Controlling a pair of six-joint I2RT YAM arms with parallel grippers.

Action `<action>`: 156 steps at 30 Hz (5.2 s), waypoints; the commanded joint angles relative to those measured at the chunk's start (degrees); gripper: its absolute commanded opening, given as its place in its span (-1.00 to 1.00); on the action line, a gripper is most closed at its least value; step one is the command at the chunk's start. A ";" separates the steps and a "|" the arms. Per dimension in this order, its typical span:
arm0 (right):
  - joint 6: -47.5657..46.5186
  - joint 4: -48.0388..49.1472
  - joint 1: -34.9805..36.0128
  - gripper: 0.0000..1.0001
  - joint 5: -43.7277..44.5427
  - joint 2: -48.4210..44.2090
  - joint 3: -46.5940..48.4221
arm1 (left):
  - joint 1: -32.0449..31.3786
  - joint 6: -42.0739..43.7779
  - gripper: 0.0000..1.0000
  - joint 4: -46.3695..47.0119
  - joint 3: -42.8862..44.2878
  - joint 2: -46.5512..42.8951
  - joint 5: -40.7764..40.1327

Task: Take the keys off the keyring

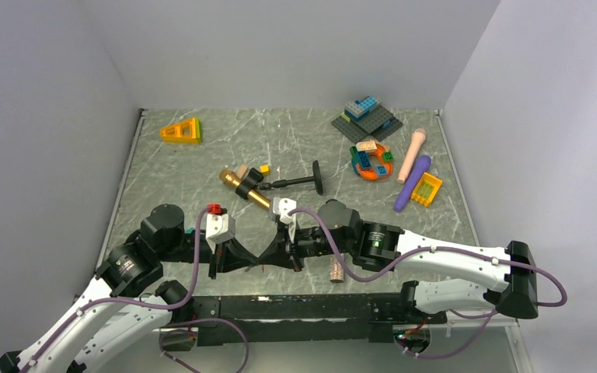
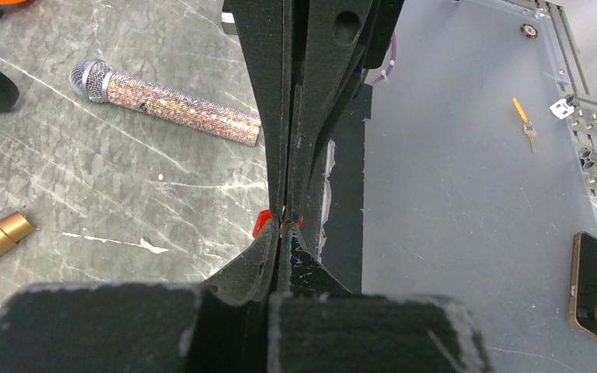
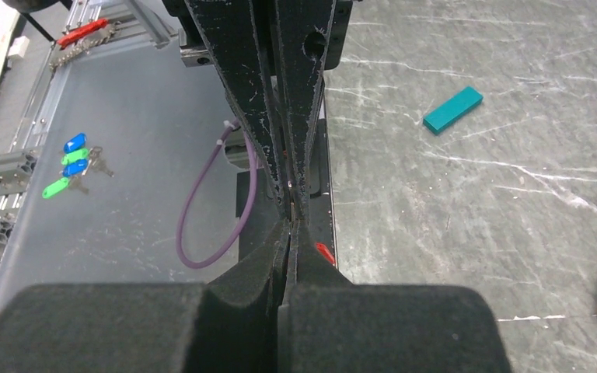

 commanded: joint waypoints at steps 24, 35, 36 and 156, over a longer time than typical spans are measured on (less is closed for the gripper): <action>13.24 44.18 0.72 -1.00 0.06 2.24 -11.66 | 0.23 -2.52 -1.00 9.34 -0.82 -3.00 -0.16; 11.08 44.95 0.65 -1.00 1.03 3.94 -3.63 | 0.18 -3.64 -1.00 9.77 9.36 0.15 -7.77; 10.61 44.50 0.61 -1.00 1.12 3.91 -2.69 | 0.18 -3.66 -1.00 9.77 10.48 0.69 -8.45; -3.21 4.51 -2.25 -0.99 2.08 -4.08 9.80 | 0.22 6.08 -1.00 10.90 11.96 1.76 -3.23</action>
